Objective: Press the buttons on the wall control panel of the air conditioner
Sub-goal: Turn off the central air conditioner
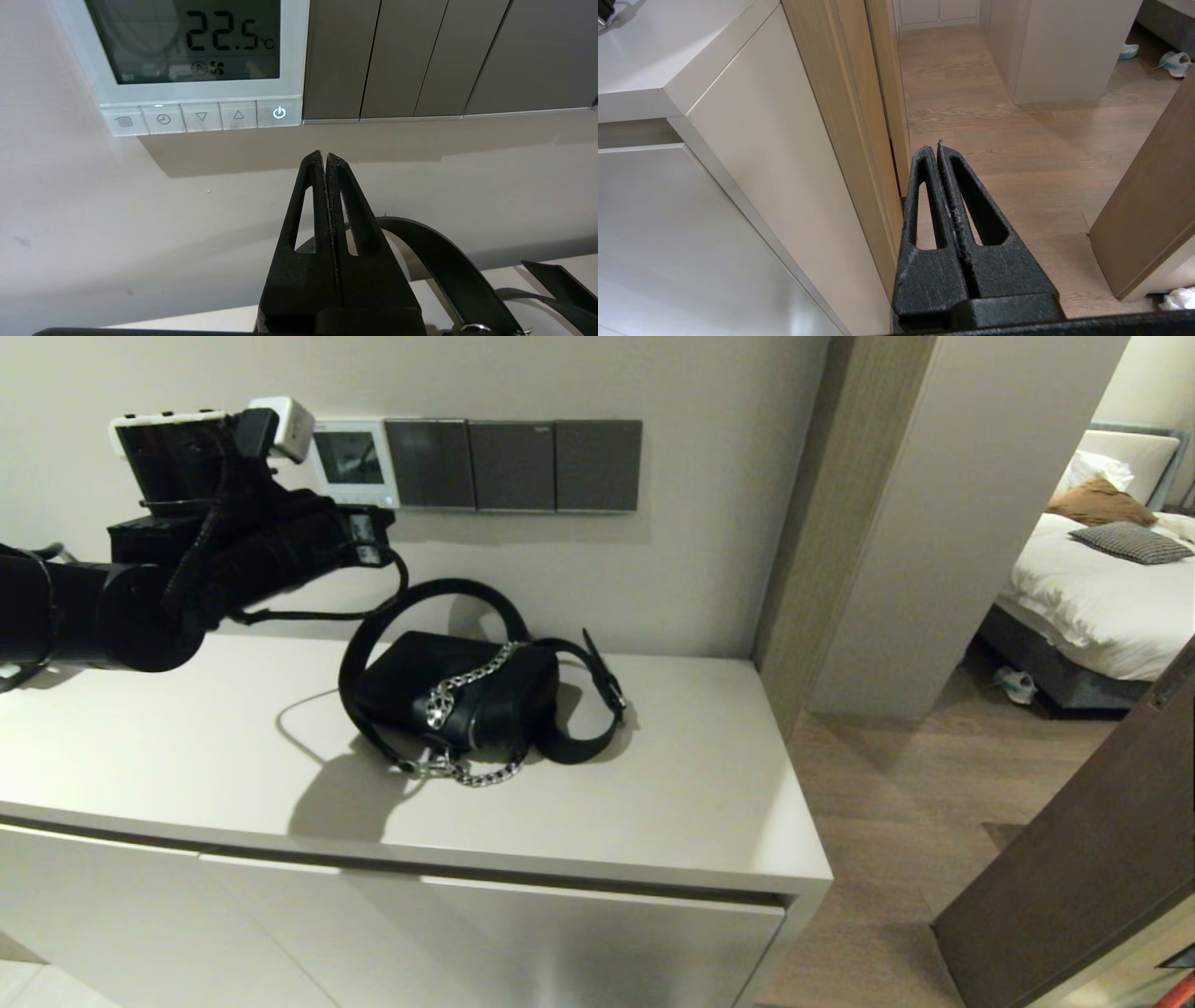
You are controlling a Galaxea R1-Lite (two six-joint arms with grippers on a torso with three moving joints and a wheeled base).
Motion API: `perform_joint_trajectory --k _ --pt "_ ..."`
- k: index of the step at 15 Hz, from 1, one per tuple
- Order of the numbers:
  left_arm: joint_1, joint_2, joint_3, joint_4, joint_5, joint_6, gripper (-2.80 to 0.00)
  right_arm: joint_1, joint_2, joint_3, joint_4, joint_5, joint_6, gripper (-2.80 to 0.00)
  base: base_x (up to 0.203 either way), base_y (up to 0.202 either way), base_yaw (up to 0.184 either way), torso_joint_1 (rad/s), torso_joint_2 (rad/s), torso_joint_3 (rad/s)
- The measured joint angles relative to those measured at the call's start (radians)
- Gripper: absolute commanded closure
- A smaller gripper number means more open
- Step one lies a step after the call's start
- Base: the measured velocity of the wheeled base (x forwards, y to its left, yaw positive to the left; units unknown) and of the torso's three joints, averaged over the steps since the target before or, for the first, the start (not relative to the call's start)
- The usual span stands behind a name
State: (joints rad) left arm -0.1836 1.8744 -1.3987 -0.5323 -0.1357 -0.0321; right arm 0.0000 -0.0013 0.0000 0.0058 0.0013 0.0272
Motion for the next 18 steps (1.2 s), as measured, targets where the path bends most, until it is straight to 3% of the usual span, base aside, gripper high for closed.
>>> perform_joint_trajectory --k 18 --pt "0.027 0.064 -0.083 0.003 0.002 -0.001 0.00 0.000 0.000 0.000 0.000 0.000 0.000 0.00 0.000 0.000 0.000 0.000 0.00 0.000"
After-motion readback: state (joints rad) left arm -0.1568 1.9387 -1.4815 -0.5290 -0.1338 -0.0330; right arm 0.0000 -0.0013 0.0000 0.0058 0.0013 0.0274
